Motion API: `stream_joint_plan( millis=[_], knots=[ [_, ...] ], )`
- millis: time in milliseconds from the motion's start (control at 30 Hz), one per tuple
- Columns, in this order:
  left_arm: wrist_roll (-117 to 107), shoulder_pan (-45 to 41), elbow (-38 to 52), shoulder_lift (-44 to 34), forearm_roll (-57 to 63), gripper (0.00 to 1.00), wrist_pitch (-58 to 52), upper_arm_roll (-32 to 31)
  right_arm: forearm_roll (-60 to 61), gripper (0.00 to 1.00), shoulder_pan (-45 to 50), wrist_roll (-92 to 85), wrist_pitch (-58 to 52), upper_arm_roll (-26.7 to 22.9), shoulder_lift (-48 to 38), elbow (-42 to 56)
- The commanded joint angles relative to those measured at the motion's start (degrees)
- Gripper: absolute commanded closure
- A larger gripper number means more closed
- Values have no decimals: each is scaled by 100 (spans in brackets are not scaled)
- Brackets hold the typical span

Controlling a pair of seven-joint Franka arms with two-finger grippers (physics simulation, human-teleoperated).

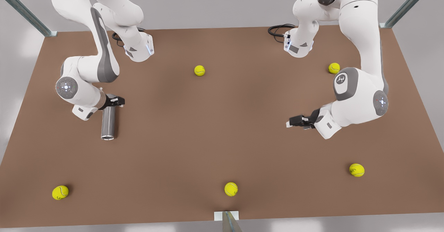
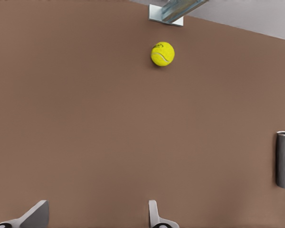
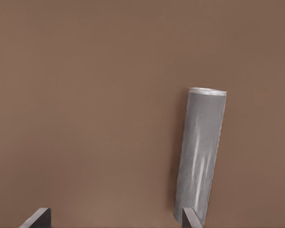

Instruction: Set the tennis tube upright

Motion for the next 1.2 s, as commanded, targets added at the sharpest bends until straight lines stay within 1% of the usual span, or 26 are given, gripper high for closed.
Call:
stream_joint_plan(
  millis=[0,33,67,233,300,433,633,667,767,867,933,1000,1100,1167],
  knots=[
    [25,-1,17,40,-212,0,14,0,1,0,-941,-67,66,24,-3,-93],
    [34,-10,17,57,-177,0,23,0,1,0,-985,-119,189,24,5,-233],
    [34,-10,26,93,-168,0,23,0,1,0,-1117,-497,558,24,-12,-444],
    [43,-36,17,163,-160,0,23,9,18,0,-1398,-506,822,24,251,-392],
    [43,-36,17,163,-160,0,23,9,141,0,-1680,-506,936,33,339,-418],
    [43,-54,0,163,-89,0,14,9,150,0,-2031,-620,1243,33,427,-638],
    [43,-10,-27,172,-72,0,14,18,132,0,-2031,-919,1630,33,893,-673],
    [26,16,-27,145,-63,0,-30,18,132,0,-2022,-875,1841,33,946,-708],
    [-1,25,-35,128,130,0,-74,18,132,0,-2005,-814,2369,41,990,-1024],
    [-1,52,-35,93,139,0,-153,27,124,0,-1952,-814,2580,41,1007,-1226],
    [-10,52,-44,93,139,0,-188,35,62,0,-1935,-840,2747,85,1060,-1262],
    [-10,52,-44,93,139,0,-188,44,36,0,-1935,-1271,2940,129,1148,-1262],
    [-1,52,-44,101,148,0,-197,62,1,0,-1935,-1288,2949,129,1218,-1262],
    [-1,87,-44,137,244,0,-197,62,-360,0,-1935,-1288,3072,129,1306,-1262]
  ],
)
